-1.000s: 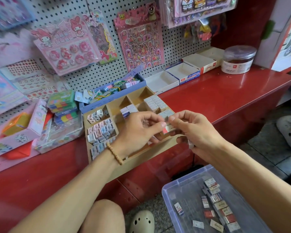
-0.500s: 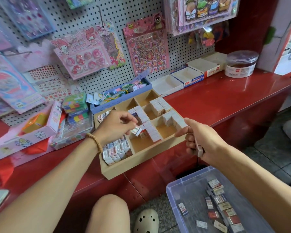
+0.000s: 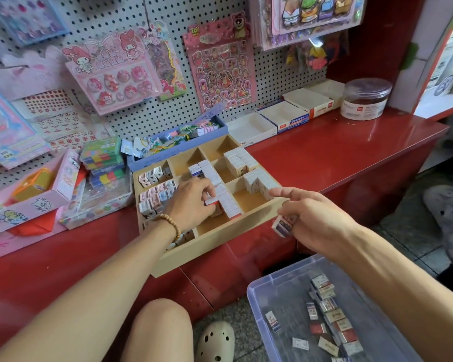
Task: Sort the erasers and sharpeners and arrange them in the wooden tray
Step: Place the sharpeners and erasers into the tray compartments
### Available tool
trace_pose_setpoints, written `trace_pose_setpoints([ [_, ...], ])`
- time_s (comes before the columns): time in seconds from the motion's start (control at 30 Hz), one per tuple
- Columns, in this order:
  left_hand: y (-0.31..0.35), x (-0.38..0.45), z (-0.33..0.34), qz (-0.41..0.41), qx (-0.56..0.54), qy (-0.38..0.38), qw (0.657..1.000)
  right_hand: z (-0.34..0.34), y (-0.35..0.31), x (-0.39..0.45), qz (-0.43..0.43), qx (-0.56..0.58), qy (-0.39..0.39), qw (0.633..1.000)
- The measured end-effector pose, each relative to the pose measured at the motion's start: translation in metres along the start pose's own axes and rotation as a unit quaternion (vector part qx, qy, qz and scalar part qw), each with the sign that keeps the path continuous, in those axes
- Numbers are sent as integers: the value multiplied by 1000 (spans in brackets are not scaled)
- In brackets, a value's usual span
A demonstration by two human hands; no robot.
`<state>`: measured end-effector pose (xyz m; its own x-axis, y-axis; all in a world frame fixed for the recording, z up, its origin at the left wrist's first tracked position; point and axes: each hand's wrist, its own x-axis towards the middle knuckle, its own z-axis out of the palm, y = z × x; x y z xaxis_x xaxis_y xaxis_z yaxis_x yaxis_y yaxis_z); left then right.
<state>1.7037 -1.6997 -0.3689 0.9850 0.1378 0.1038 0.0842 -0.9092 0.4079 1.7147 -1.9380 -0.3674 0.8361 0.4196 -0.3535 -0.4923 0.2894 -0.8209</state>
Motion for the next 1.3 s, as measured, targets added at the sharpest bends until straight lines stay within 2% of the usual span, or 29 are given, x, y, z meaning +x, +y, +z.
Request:
trace_pose_setpoints([
  [0.17, -2, -3, 9, 8, 15, 33, 999, 0, -1, -1, -13, 14, 18, 1000],
  [0.3, -2, -4, -3, -9, 12, 16, 1000, 3, -1, -4, -29, 15, 42, 999],
  [0.37, 5, -4, -13, -13, -6, 41, 999, 4, -1, -4, -39, 12, 49, 998],
  [0.43, 20, -7, -21, -8, -87, 47, 995, 6, -1, -4, -54, 19, 56, 997],
  [0.53, 54, -19, -24, -20, -273, -64, 960, 10, -1, -5, -77, 50, 55, 994],
  [0.6, 70, -26, -19, -17, -326, -116, 938, 13, -2, -7, -94, 69, 42, 992],
  [0.73, 79, -29, -12, -19, -392, -109, 913, 17, -3, -8, -121, 51, 25, 991],
  [0.8, 75, -25, -18, -38, -410, -83, 908, 20, -3, -7, -133, -25, 24, 990],
  [0.9, 63, -17, -31, -47, -398, -52, 915, 31, 2, -3, -156, -156, 19, 975],
  [1.03, 42, -9, -49, -38, -361, -37, 931, 40, 9, 9, -177, -252, 22, 951],
  [1.17, 13, 10, -68, -50, -273, 21, 960, 36, 10, 17, -168, -308, 23, 936],
  [1.3, -15, 36, -66, -38, -161, 29, 986, 36, 1, 28, -200, -370, 25, 907],
])
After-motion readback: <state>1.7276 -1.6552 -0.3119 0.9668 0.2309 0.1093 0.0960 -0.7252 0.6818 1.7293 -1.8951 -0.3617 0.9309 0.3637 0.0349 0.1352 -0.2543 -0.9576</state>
